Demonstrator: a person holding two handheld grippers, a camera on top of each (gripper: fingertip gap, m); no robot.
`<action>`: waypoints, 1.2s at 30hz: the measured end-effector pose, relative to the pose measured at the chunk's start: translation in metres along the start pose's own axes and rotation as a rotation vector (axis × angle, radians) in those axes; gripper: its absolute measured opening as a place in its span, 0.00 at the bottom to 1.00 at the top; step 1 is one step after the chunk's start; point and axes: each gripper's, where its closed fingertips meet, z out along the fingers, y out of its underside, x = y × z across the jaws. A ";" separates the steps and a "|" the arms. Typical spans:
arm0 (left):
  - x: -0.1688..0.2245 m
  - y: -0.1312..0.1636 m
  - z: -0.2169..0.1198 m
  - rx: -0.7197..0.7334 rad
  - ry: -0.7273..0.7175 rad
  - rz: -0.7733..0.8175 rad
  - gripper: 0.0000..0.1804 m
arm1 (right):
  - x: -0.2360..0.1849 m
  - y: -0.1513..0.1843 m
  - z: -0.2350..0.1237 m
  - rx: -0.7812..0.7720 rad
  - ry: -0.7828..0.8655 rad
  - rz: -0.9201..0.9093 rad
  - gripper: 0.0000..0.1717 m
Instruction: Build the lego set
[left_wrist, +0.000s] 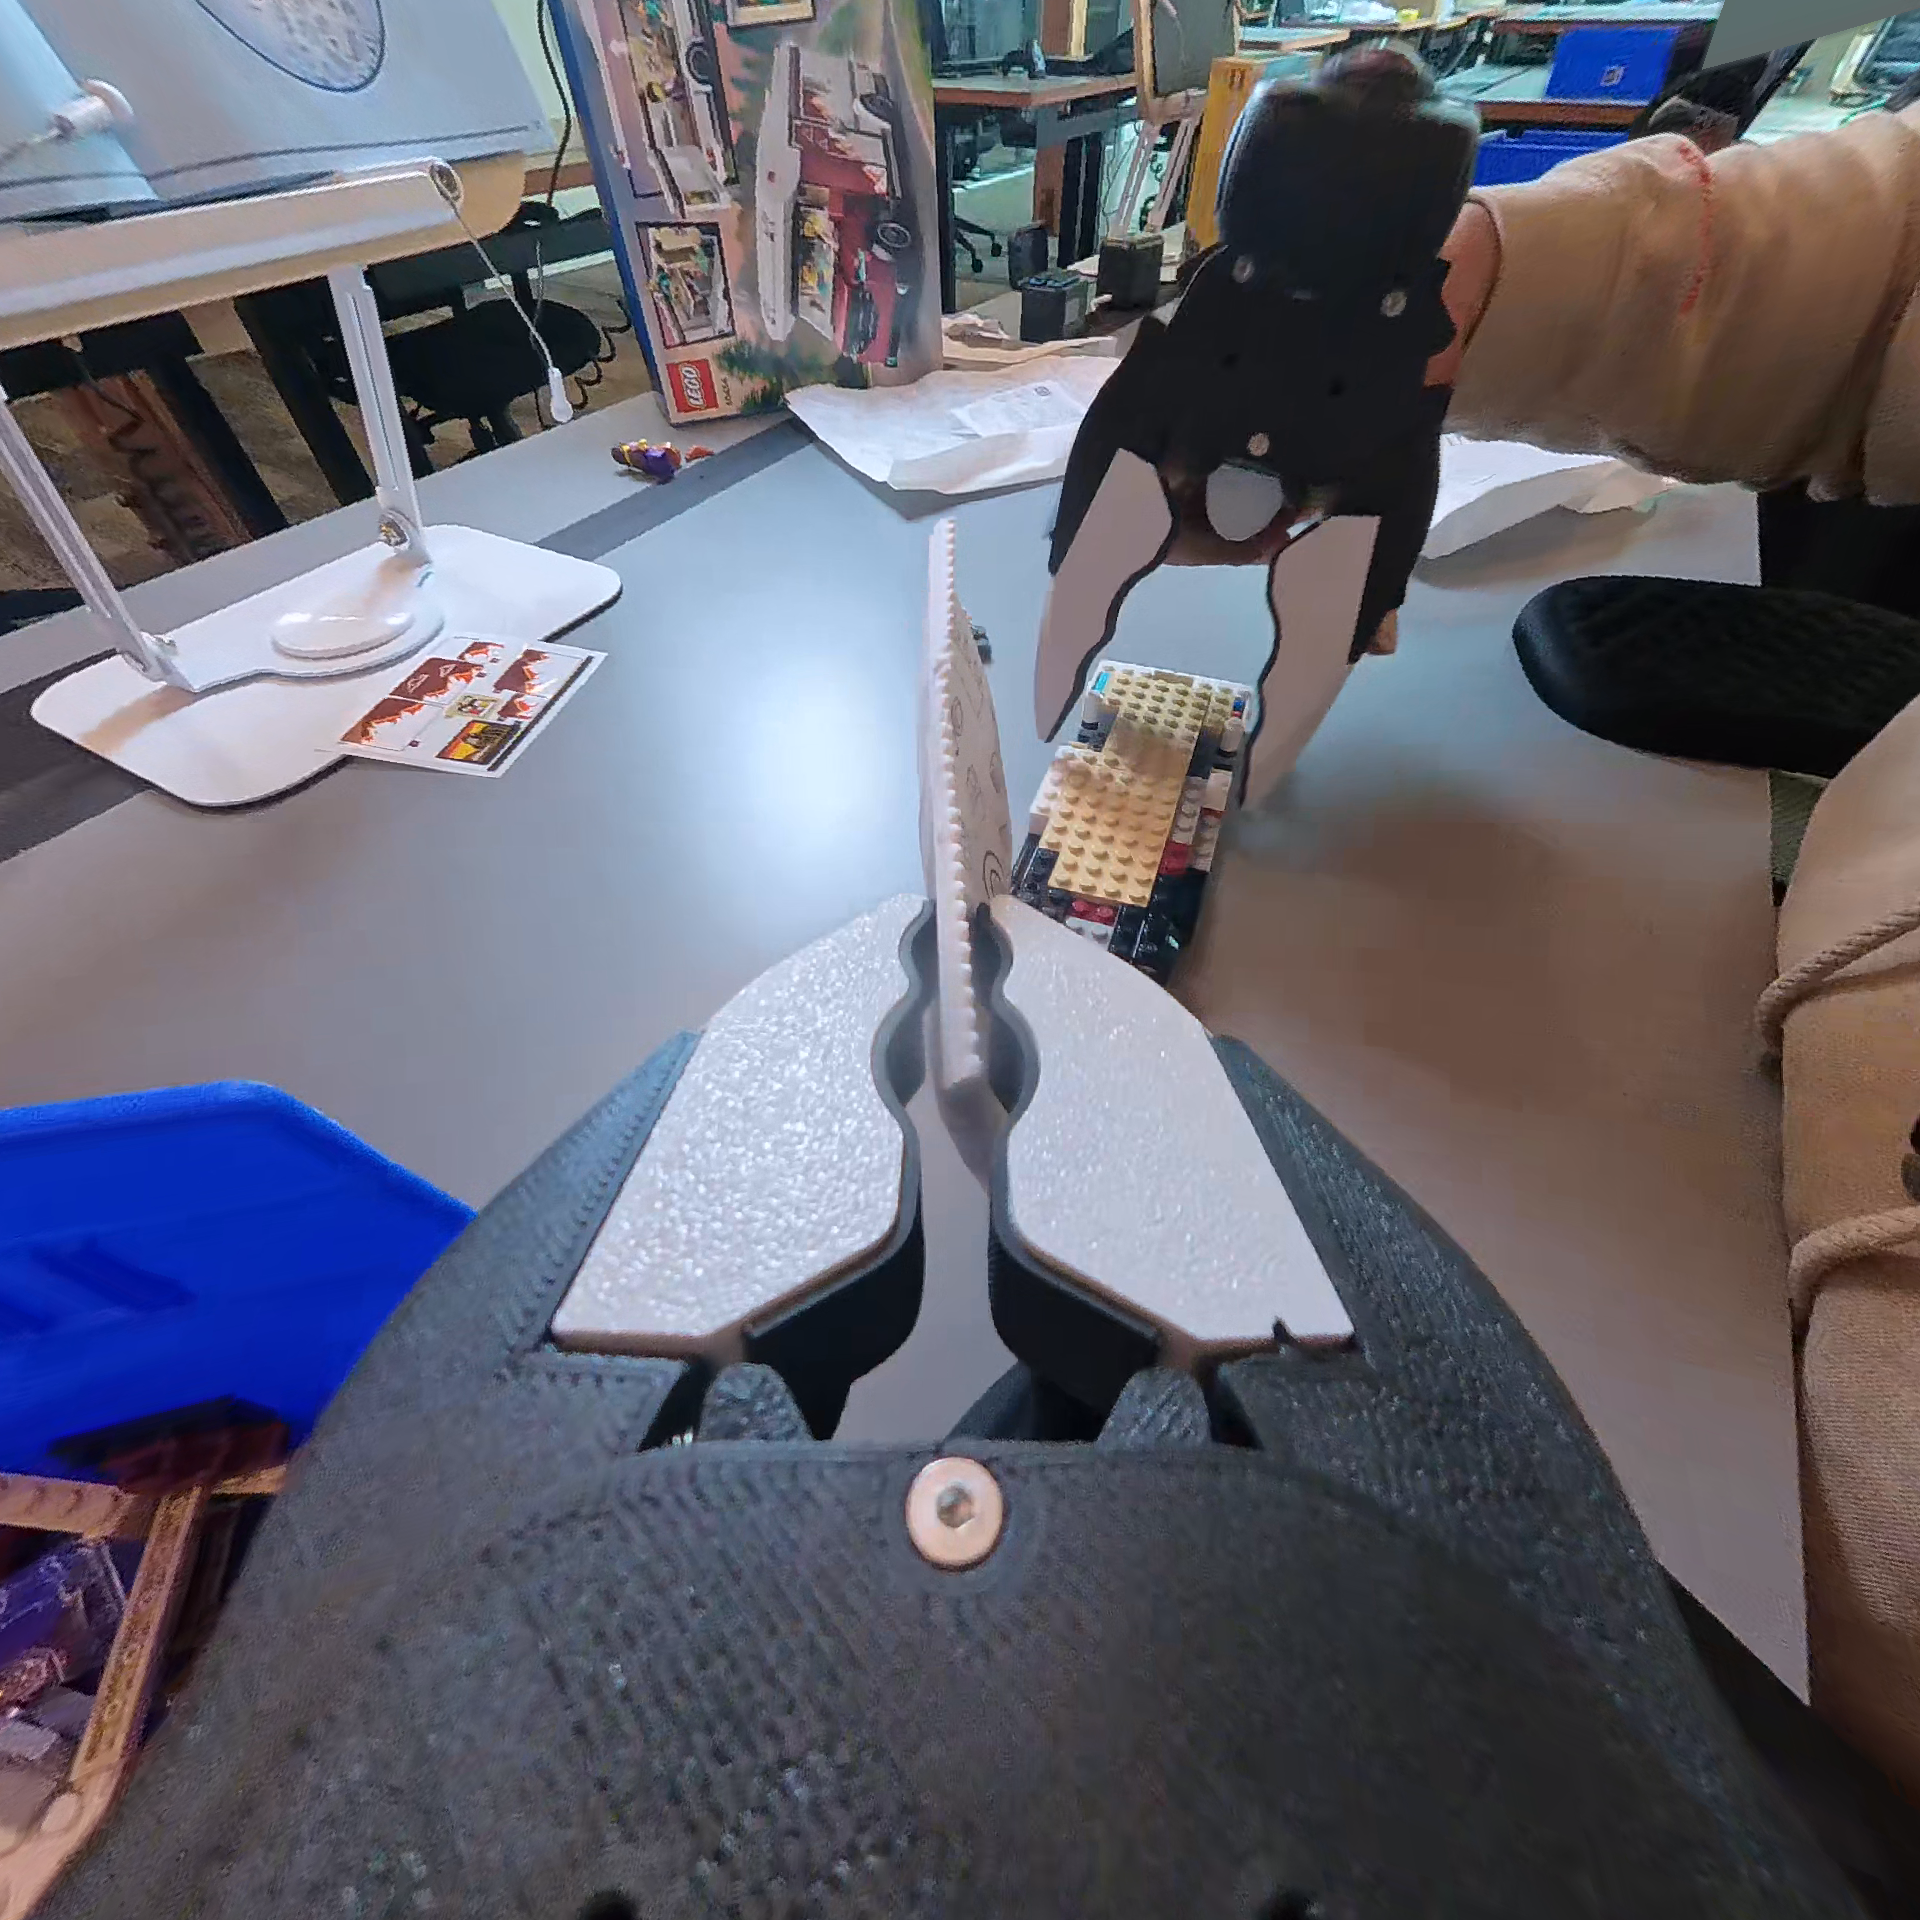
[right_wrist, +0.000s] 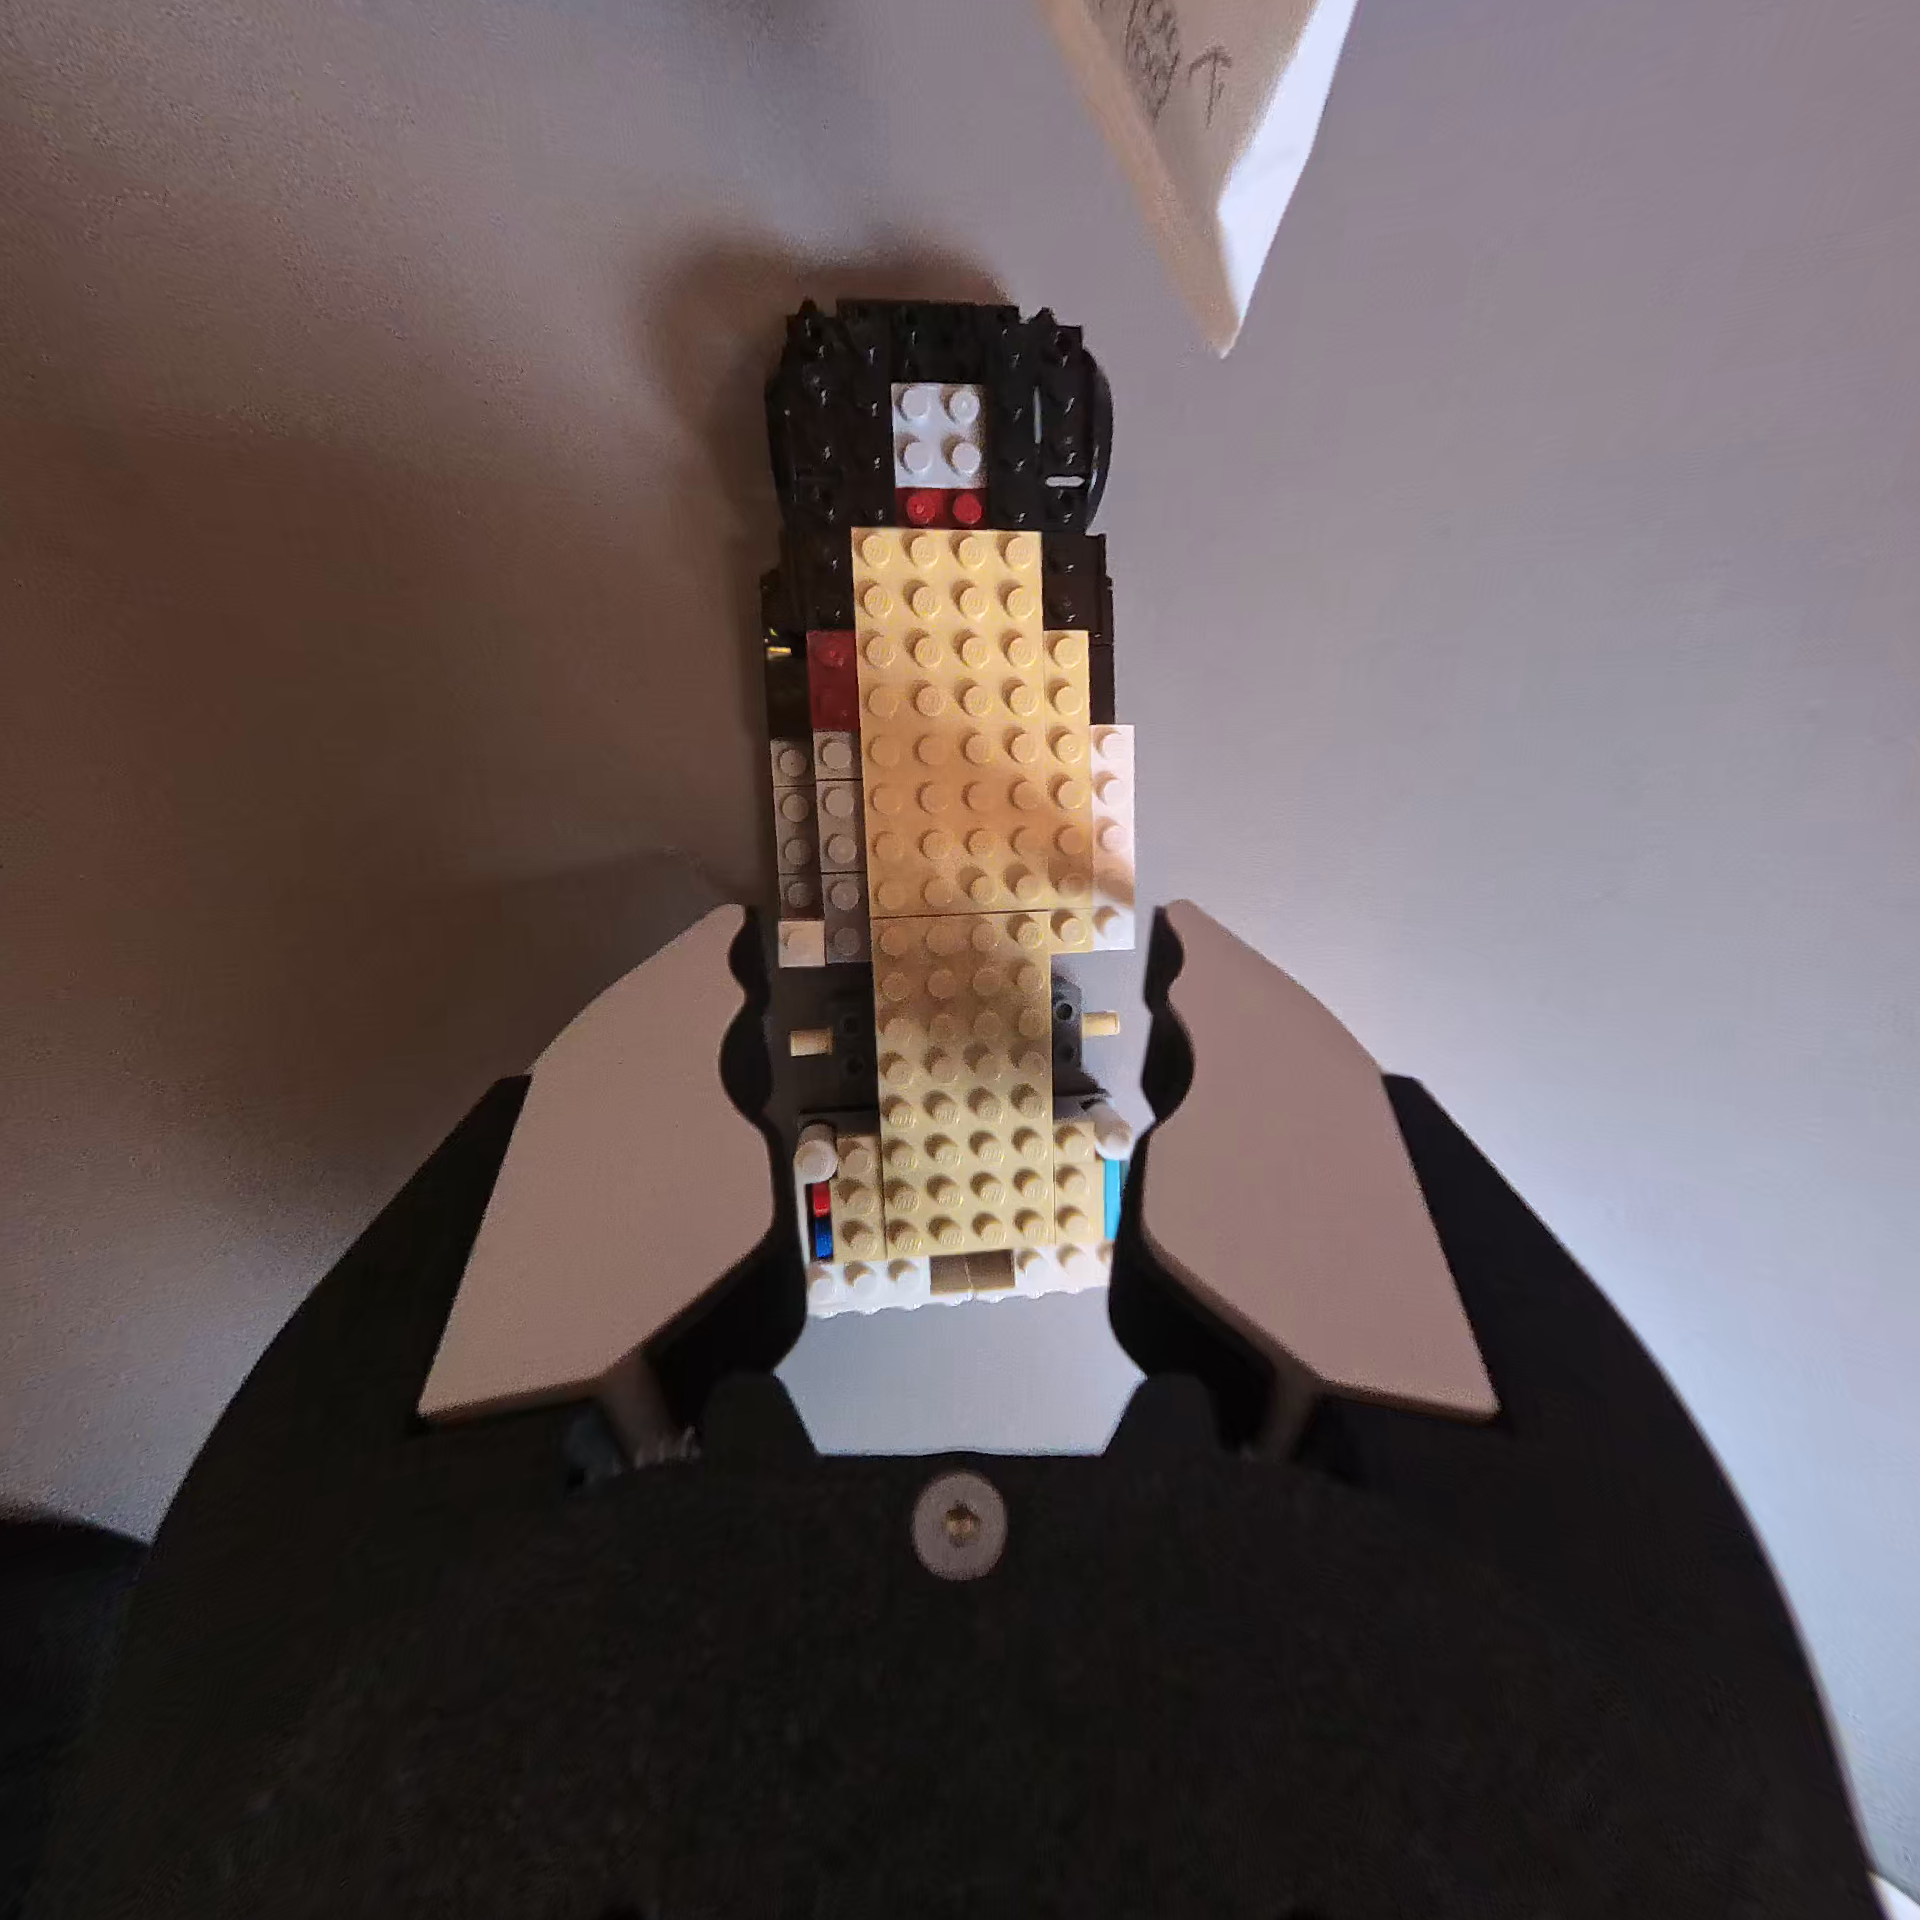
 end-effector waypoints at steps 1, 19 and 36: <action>-0.001 -0.001 0.002 0.001 -0.001 0.001 0.04 | 0.002 -0.001 -0.008 0.031 -0.003 0.021 0.44; -0.003 -0.001 0.009 -0.032 -0.010 0.006 0.04 | 0.111 0.098 -0.012 0.018 0.056 0.322 0.19; 0.008 -0.037 0.033 0.038 0.111 0.030 0.03 | 0.093 0.047 -0.100 0.382 0.133 0.252 0.29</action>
